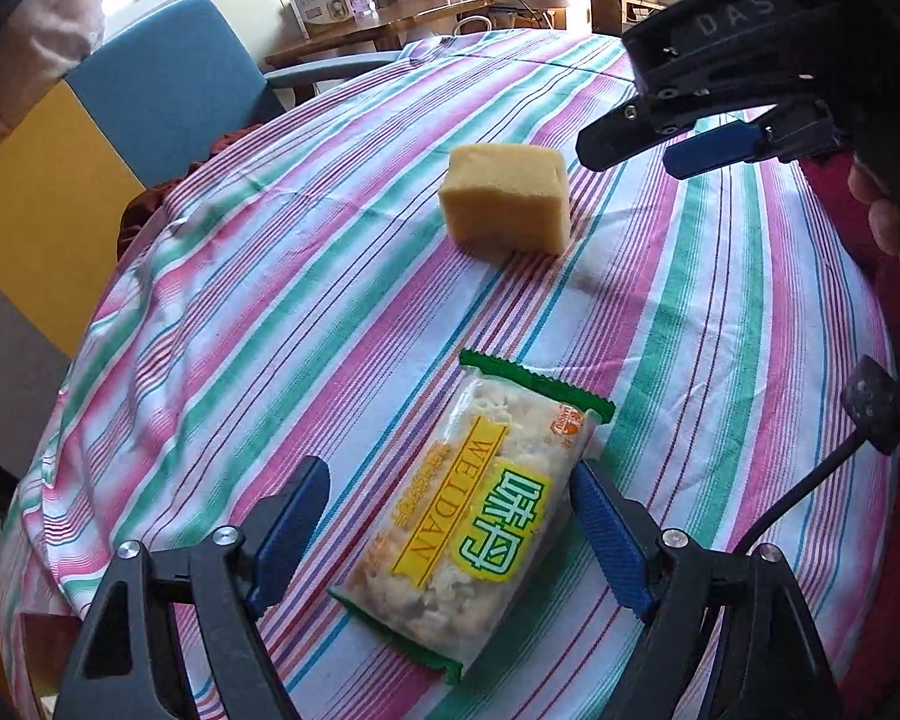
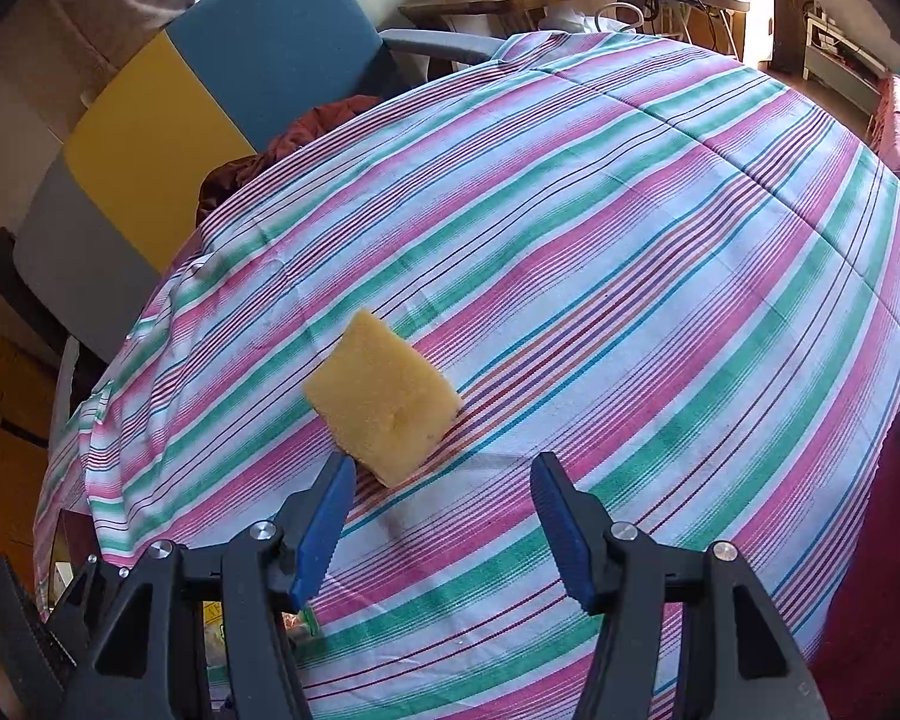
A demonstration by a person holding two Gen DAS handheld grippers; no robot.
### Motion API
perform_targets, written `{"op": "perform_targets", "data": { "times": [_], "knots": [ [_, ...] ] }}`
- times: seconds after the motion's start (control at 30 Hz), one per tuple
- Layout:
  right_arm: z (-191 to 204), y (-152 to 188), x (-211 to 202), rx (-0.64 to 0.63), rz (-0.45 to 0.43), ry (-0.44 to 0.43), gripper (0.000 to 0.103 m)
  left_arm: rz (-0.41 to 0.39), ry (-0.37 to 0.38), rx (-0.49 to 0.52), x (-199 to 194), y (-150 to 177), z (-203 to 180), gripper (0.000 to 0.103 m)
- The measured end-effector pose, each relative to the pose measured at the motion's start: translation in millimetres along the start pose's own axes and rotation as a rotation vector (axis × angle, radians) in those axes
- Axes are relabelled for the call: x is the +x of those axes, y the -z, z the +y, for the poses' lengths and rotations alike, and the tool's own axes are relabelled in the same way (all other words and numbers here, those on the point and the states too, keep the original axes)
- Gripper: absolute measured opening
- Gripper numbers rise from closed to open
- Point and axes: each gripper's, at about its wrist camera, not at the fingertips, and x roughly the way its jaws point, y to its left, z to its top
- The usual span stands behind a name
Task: Organize objects
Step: 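Grasp the WEIDAN cracker packet with the left tool, then lift the cracker packet with the left tool while the right tool grasps the yellow sponge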
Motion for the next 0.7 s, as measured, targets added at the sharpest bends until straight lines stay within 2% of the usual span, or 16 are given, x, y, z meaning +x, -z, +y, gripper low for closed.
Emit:
{"op": "perform_targets", "data": {
  "times": [0.07,0.13,0.23,0.4,0.6,0.7],
  "knots": [
    [-1.7,-1.6,0.4,0.005,0.001,0.004,0.062,0.010,0.072,-0.103,5.1,1.5,7.7,0.057],
    [-4.4,-3.1,0.1,0.016,0.002,-0.003,0.062,-0.013,0.073,-0.181,1.4,8.1,10.2,0.049],
    [-4.7,-4.3,0.5,0.012,0.008,0.000,0.062,-0.049,0.058,-0.298,-8.3,26.9,8.0,0.048],
    [2.1,-3.9,0.0,-0.023,0.005,-0.005,0.062,-0.093,0.022,-0.426,-26.9,58.3,-1.3,0.048],
    [14.1,-1.6,3.3,-0.084,0.002,-0.002,0.062,-0.158,0.013,-0.456,-32.2,72.7,-2.3,0.048],
    [20.8,-0.2,7.1,-0.121,0.004,0.018,0.067,-0.167,0.004,-0.462,-32.3,73.5,-3.3,0.048]
  ]
}}
